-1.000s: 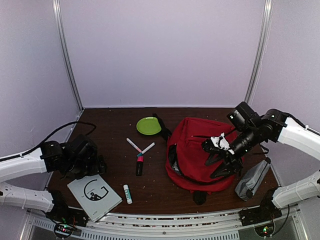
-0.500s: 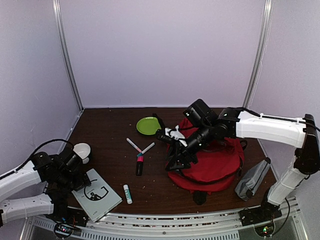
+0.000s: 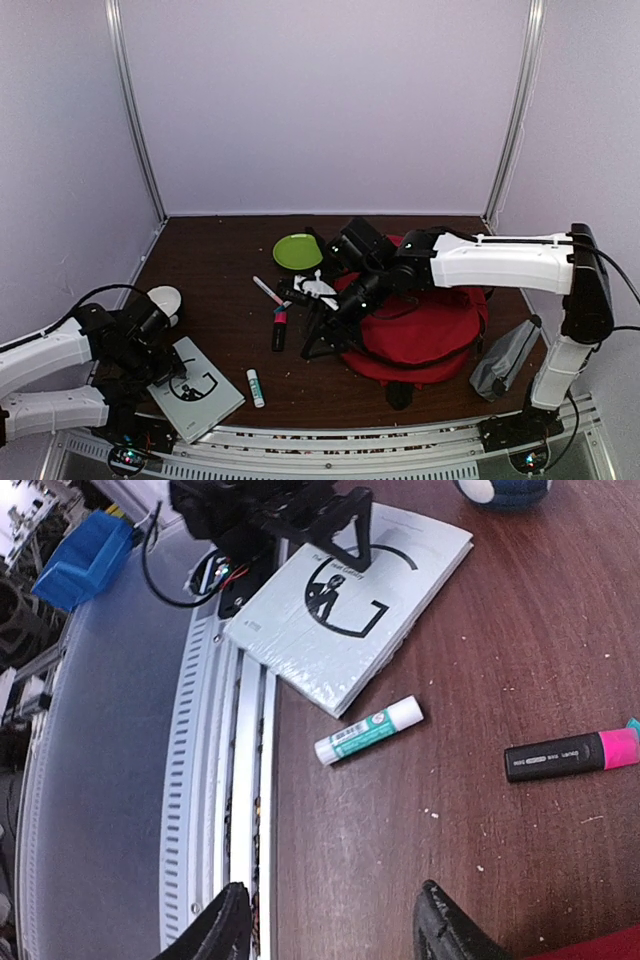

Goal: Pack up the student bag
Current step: Move the book to the center of the board.

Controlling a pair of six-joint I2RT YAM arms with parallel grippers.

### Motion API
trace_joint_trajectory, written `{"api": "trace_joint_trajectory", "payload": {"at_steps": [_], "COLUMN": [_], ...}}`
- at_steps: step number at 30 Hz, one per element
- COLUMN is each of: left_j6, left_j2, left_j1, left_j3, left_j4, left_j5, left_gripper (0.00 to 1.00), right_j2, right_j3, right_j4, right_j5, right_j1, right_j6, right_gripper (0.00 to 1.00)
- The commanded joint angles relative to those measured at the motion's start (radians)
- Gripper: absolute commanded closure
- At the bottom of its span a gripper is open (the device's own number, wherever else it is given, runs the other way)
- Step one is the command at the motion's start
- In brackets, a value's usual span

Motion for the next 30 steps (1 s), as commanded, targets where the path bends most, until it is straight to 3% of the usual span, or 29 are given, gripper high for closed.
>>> {"api": "trace_joint_trajectory", "payload": {"at_steps": [1, 12, 16, 25, 30], "left_j6": [-0.013, 0.19, 0.259, 0.25, 0.228], "left_j2": [-0.002, 0.261, 0.361, 0.505, 0.581], "left_j1": [0.004, 0.002, -0.013, -0.08, -0.143], "left_j3": [-0.091, -0.051, 0.02, 0.053, 0.092], "left_j4": [0.183, 0.532, 0.606, 0.81, 0.875], "left_j5": [0.035, 0.067, 0.076, 0.142, 0.168], "left_gripper": [0.07, 0.11, 0.12, 0.18, 0.21], "right_j2": [0.098, 0.372, 0.376, 0.374, 0.387], "right_j3": [0.065, 0.274, 0.249, 0.229, 0.277], "right_j4": [0.149, 0.231, 0.235, 0.172, 0.047], "right_j5": [0.02, 0.025, 0.047, 0.072, 0.073], "right_j1": [0.004, 0.046, 0.044, -0.026, -0.042], "right_j6": [0.236, 0.424, 0.425, 0.427, 0.407], "right_gripper": [0.45, 0.47, 0.47, 0.47, 0.44]}}
